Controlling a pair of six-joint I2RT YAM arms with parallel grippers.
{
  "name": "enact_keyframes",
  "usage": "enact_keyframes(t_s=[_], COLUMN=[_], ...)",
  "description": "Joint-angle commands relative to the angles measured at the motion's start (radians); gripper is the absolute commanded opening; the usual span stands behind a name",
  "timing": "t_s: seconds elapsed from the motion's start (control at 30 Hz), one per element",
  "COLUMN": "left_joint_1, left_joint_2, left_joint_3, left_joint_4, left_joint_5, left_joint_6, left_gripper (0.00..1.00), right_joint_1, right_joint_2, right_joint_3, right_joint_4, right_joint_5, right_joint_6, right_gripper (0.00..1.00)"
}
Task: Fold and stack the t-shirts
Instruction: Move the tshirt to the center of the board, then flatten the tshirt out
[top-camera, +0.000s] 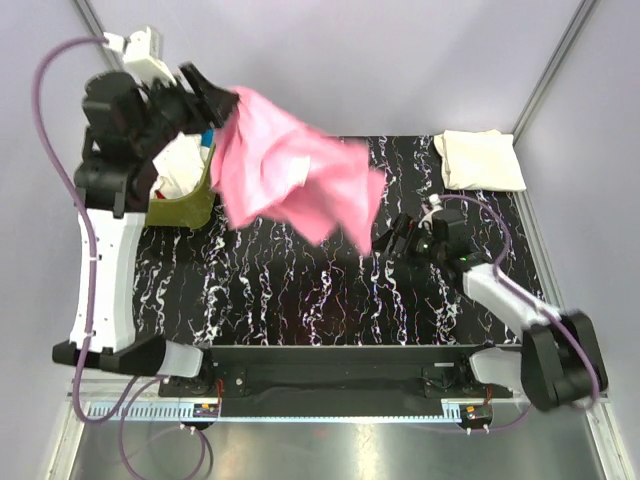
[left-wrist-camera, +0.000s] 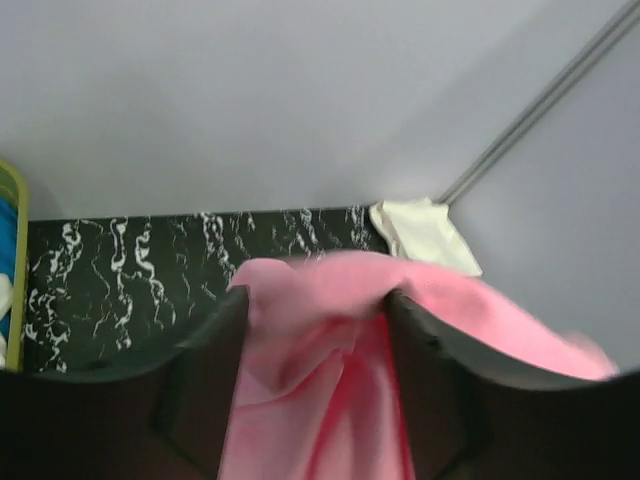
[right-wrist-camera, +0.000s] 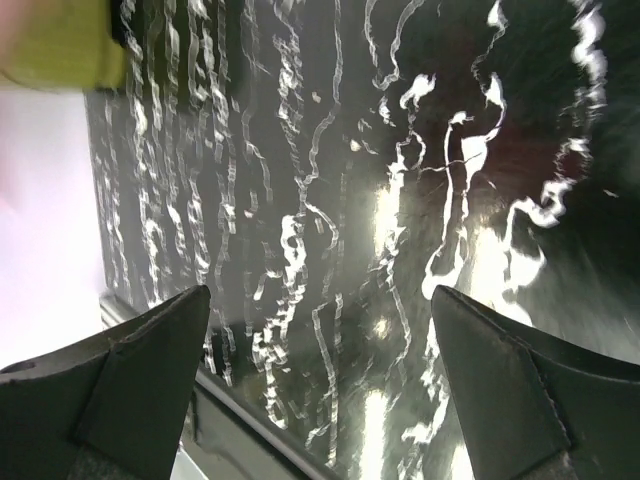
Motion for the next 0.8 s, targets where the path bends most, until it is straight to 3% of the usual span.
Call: enact_keyframes(t_s=[0.0, 0.07, 0.17, 0.23, 0.33, 0.5, 0.63, 0.77], left_joint_1=[-0.001, -0.025, -0.044, -0.044, -0.044, -0.096, -0.217, -0.367], left_joint_2=[0.027, 0.027, -0.034, -0.146, -0.272, -0.434, -0.51, -0.528], left_joint_3=[-0.259, -0.37, -0.613, -0.805, -0.958, -1.064, -1.138, -1.262], left_joint_4=[-0.056, -0.102, -0.078, -0.036, -0.013, -0.091, -0.116, -0.024], left_joint_5=[0.084, 0.086, 0.04, 0.011, -0.006, -0.069, -0.092, -0.077], left_joint_6=[-0.022, -0.013, -0.021, -0.045, -0.062, -0.053, -0.097, -0.221], left_gripper=[0.68, 0.8, 0.81, 0.83, 0.82, 0.77, 0.77, 0.79], right_joint_1=[-0.005, -0.004, -0.005, -0.004, -0.001, 0.087, 0.14, 0.179], right_joint_2=[-0.241, -0.334, -0.382, -0.38, -0.321, -0.206, -0.126, 0.033], right_joint_3=[0.127, 0.202, 0.287, 0.319, 0.307, 0.223, 0.175, 0.198], right_joint_4=[-0.308, -0.413, -0.56, -0.629, -0.691, -0.703, -0.676, -0.648], right_joint_5=[0.195, 0.252, 0.318, 0.297, 0.21, 0.19, 0.185, 0.159], right_joint_6=[-0.002, -0.015, -0.025, -0.023, 0.003, 0.044, 0.044, 0.026], right_gripper=[1.0, 1.0, 1.0, 1.0, 0.99, 0.96, 0.95, 0.95])
